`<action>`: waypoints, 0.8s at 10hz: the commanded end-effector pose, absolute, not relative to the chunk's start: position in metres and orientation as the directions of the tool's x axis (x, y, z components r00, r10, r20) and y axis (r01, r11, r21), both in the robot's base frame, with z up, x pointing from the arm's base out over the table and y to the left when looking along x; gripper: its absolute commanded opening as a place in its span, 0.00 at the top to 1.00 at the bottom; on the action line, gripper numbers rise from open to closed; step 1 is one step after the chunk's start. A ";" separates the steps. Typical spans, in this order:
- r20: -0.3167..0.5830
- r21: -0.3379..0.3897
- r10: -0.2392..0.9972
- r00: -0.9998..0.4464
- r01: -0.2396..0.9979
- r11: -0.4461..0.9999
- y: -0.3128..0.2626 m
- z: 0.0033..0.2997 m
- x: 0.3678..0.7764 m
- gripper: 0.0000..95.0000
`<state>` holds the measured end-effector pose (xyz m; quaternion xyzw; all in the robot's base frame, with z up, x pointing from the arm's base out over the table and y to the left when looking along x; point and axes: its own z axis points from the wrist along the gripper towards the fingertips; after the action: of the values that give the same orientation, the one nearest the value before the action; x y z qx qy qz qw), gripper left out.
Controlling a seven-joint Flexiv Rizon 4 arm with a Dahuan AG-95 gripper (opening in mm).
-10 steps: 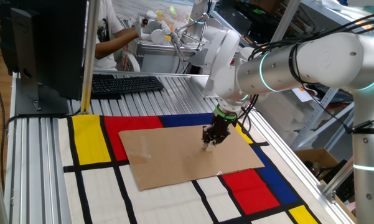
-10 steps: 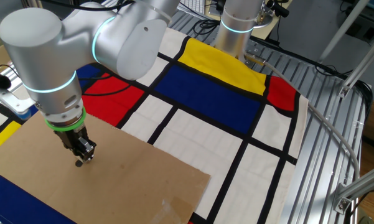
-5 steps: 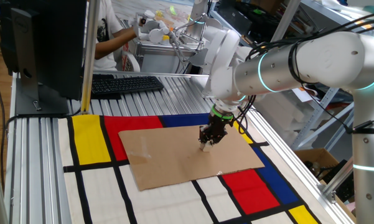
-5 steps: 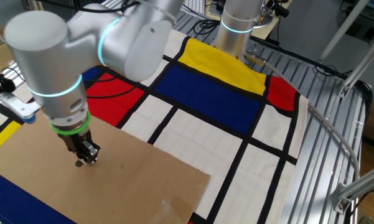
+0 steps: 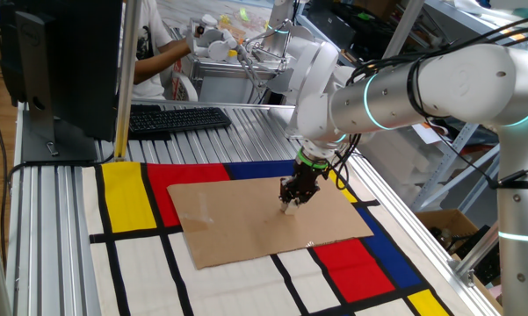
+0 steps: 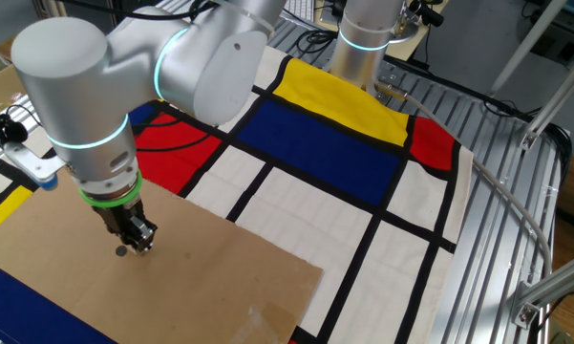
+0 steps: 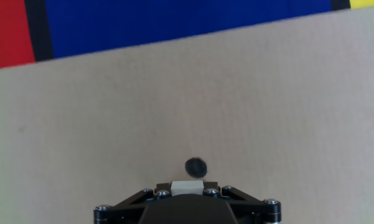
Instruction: Hold a small block with the gripper and sweep it from left to right on the table
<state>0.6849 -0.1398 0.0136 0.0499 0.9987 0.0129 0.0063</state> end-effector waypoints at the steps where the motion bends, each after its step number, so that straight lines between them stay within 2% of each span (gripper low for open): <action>1: -0.013 0.013 0.100 -0.995 0.100 0.995 -0.137 0.015 0.683 1.00; 8: -0.014 0.024 0.103 -0.995 0.103 0.994 -0.135 0.014 0.683 1.00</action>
<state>0.6829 -0.1350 0.0137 0.0513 0.9986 0.0110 0.0057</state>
